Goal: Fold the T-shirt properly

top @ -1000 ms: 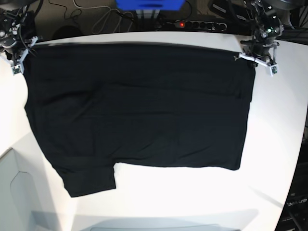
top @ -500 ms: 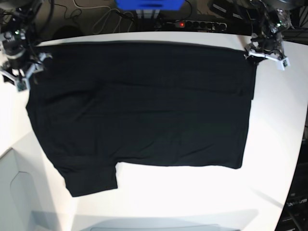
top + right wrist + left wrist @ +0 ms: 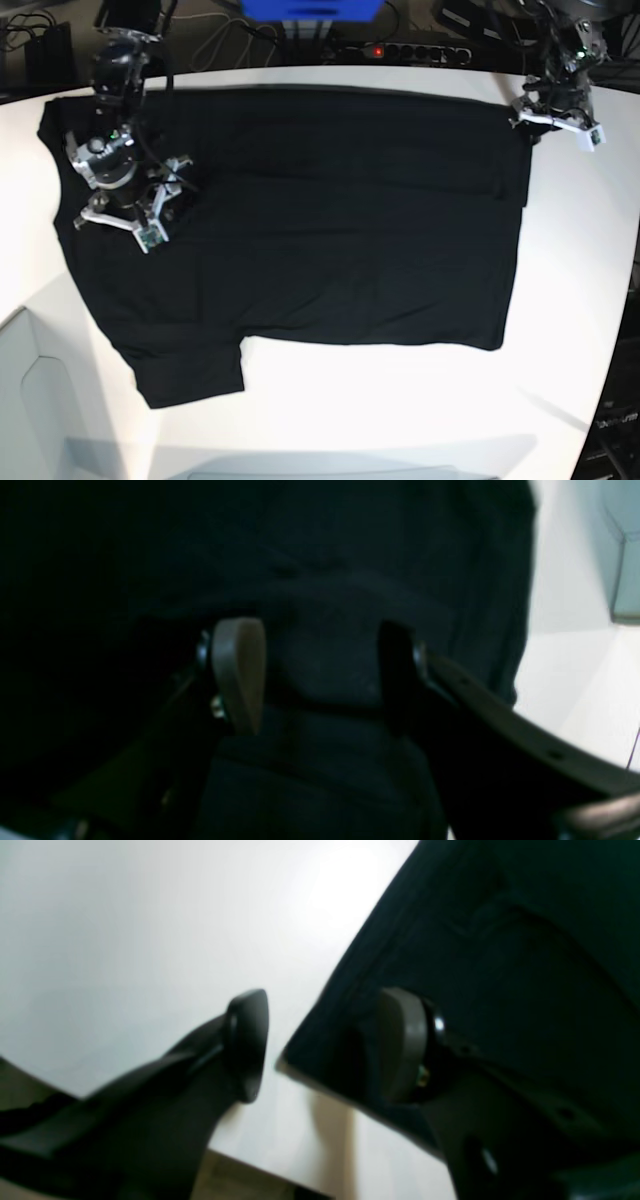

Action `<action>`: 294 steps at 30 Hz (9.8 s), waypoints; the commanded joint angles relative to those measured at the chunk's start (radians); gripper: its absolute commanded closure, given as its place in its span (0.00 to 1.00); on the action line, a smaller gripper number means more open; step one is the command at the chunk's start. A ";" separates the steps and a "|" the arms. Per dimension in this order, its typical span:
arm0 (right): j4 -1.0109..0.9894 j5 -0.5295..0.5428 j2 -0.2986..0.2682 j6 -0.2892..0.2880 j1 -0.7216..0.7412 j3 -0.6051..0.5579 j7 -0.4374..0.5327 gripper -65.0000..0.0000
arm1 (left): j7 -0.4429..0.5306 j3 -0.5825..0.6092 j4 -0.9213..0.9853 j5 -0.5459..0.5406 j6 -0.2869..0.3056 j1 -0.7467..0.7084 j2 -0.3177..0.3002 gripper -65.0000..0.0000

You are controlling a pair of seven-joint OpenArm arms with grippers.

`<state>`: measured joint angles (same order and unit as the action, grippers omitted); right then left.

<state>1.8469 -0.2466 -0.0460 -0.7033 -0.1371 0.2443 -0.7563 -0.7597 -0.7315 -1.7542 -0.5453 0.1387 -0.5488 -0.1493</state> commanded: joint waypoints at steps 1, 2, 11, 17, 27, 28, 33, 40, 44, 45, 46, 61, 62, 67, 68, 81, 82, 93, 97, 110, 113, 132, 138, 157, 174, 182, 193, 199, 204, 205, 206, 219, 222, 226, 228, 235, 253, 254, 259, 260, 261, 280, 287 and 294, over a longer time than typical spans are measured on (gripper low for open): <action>0.018 -0.003 0.008 0.005 0.024 -0.010 0.028 0.44 | 0.015 -0.007 -0.014 -0.008 0.000 -0.001 -0.013 0.49; 0.012 -0.017 0.018 0.005 0.031 -0.021 0.028 0.44 | 0.015 -0.007 -0.014 -0.008 0.000 -0.001 -0.013 0.49; -0.117 -0.035 0.054 0.005 0.084 -0.049 0.028 0.44 | 0.015 -0.007 -0.014 -0.006 0.000 0.017 -0.013 0.49; -0.169 -0.036 0.025 0.005 0.090 -0.041 0.028 0.52 | 0.015 -0.007 -0.014 -0.006 0.000 0.020 -0.016 0.49; -0.146 -0.032 0.025 0.005 0.073 0.051 0.030 1.00 | 0.015 -0.006 -0.014 -0.006 0.000 0.031 -0.017 0.49; -0.125 -0.030 0.028 0.005 0.061 0.056 0.034 1.00 | 0.015 -0.006 -0.014 -0.006 0.000 0.037 -0.017 0.49; -0.003 -0.030 0.073 0.005 0.018 0.049 0.039 1.00 | 0.015 -0.003 -0.014 -0.006 0.000 0.042 -0.017 0.49; 0.024 -0.030 0.108 0.005 0.026 0.049 0.040 1.00 | 0.015 -0.001 -0.014 -0.006 0.000 0.059 -0.016 0.49; -0.006 -0.030 0.108 0.005 0.054 0.053 0.031 0.94 | 0.015 -0.001 -0.014 -0.006 0.000 0.060 -0.017 0.49; -0.013 -0.030 0.108 0.005 0.054 0.053 0.033 0.89 | 0.015 -0.001 -0.014 -0.006 0.000 0.060 -0.017 0.49; -0.013 -0.030 0.108 0.005 0.054 0.054 0.039 0.83 | 0.015 -0.001 -0.014 -0.006 0.000 0.060 -0.017 0.49; 0.030 0.129 0.054 0.005 0.149 0.186 0.033 0.47 | 0.015 -0.004 -0.014 -0.006 0.000 0.062 -0.019 0.49; 0.007 0.129 0.051 0.005 0.161 0.197 0.033 0.47 | 0.015 -0.003 -0.014 -0.006 0.000 0.062 -0.019 0.49; -0.175 0.129 -0.024 0.005 0.227 0.200 0.033 0.47 | 0.015 -0.001 -0.014 -0.006 0.000 0.062 -0.019 0.49; -0.209 0.129 -0.036 0.005 0.238 0.201 0.033 0.47 | 0.015 -0.001 -0.014 -0.006 0.000 0.062 -0.019 0.49; -0.444 0.128 -0.093 0.005 0.273 0.200 0.040 0.47 | 0.015 -0.001 -0.016 -0.006 -0.001 0.062 -0.014 0.49; -0.450 0.128 -0.094 0.005 0.273 0.200 0.040 0.48 | 0.015 -0.001 -0.016 -0.006 -0.001 0.062 -0.014 0.49; -0.413 0.129 -0.108 0.005 0.276 0.203 0.040 0.98 | 0.015 -0.003 -0.017 -0.006 -0.001 0.062 -0.011 0.49; -0.362 0.129 -0.108 0.005 0.276 0.204 0.040 1.00 | 0.015 -0.001 -0.019 -0.006 -0.001 0.062 -0.011 0.49; -0.312 0.128 -0.110 0.005 0.311 0.206 0.040 1.00 | 0.015 -0.006 -0.022 -0.006 -0.001 0.057 -0.011 0.49; -0.310 0.128 -0.108 0.005 0.311 0.243 0.040 1.00 | 0.015 -0.006 -0.022 -0.006 -0.001 0.057 -0.011 0.49; -0.197 0.057 -0.073 0.005 0.261 0.338 0.040 0.57 | 0.016 -0.006 -0.026 -0.015 -0.001 0.062 -0.009 0.49; -0.094 0.057 -0.028 0.005 0.261 0.295 0.040 0.52 | 0.018 -0.007 -0.085 -0.014 0.000 0.103 -0.011 0.49; -0.791 0.049 -0.163 0.052 0.729 0.194 0.137 0.47 | 0.068 0.278 0.357 0.305 -0.001 0.836 -0.039 0.34; -1.226 0.051 -0.234 0.250 0.811 0.197 0.544 0.47 | 0.665 0.516 1.362 0.460 -0.009 1.229 -0.063 0.34; -1.228 0.054 -0.234 0.340 0.813 0.197 0.581 0.47 | 0.676 0.599 1.384 0.454 -0.003 1.223 -0.062 0.42; -1.441 0.054 -0.298 0.488 0.819 0.195 0.800 0.47 | 0.678 0.597 1.385 0.451 -0.007 1.151 -0.085 0.99; -1.519 0.053 -0.305 0.489 0.819 0.191 0.857 0.47 | 0.676 0.597 1.373 0.451 -0.007 1.131 -0.092 1.00; -1.518 0.056 -0.298 0.489 0.815 0.191 0.857 0.47 | 0.676 0.597 1.373 0.451 -0.007 1.130 -0.092 1.00; -1.516 0.056 -0.298 0.489 0.815 0.191 0.860 0.47 | 0.676 0.597 1.373 0.451 -0.007 1.130 -0.091 1.00; -1.515 0.056 -0.298 0.488 0.819 0.191 0.866 0.47 | 0.676 0.597 1.373 0.451 -0.007 1.126 -0.091 1.00; -1.490 0.053 -0.279 0.488 0.811 0.189 0.907 0.47 | 0.676 0.597 1.373 0.451 -0.009 1.125 -0.089 1.00; -1.490 0.053 -0.271 0.486 0.799 0.189 0.904 0.47 | 0.676 0.597 1.373 0.451 -0.009 1.125 -0.089 1.00; -1.490 0.051 -0.254 0.442 0.792 0.188 0.904 0.48 | 0.676 0.597 1.373 0.451 -0.009 1.125 -0.089 1.00; -1.490 0.051 -0.254 0.439 0.790 0.188 0.903 0.48 | 0.676 0.597 1.373 0.451 -0.009 1.125 -0.089 1.00; -1.590 0.051 -0.275 0.434 0.795 0.188 0.901 0.67 | 0.676 0.597 1.373 0.451 -0.009 1.125 -0.092 1.00; -1.321 0.056 -0.257 0.431 0.749 0.192 0.903 1.00 | 0.541 0.593 1.057 0.393 -0.009 1.033 -0.094 1.00; -1.283 0.057 -0.257 0.431 0.736 0.194 0.903 1.00 | 0.507 0.580 0.980 0.357 -0.009 0.999 -0.095 1.00; -1.127 0.057 -0.243 0.431 0.666 0.197 0.903 1.00 | 0.346 0.494 0.661 0.293 -0.009 0.887 -0.098 1.00; -1.096 0.057 -0.239 0.431 0.650 0.197 0.903 1.00 | 0.323 0.479 0.624 0.291 -0.009 0.872 -0.095 1.00; -1.053 0.057 -0.234 0.431 0.629 0.197 0.901 1.00 | 0.305 0.464 0.581 0.291 -0.009 0.852 -0.094 1.00; -0.473 0.226 -0.151 0.431 0.121 0.195 0.815 1.00 | 0.187 0.235 0.167 0.287 0.000 0.484 0.017 1.00; -0.358 0.223 -0.124 0.270 0.116 0.198 0.533 1.00 | 0.116 0.184 0.037 0.287 0.000 0.411 0.076 1.00; -0.266 0.224 -0.122 0.251 0.121 0.189 0.191 0.92 | 0.078 0.186 -0.011 0.287 0.000 0.335 0.124 1.00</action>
<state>1.5616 -0.0288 -0.1543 -0.4484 -0.0288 0.4301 -0.5926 -0.7010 -0.5434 -1.7435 -0.2527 0.1360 -0.2192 -0.0170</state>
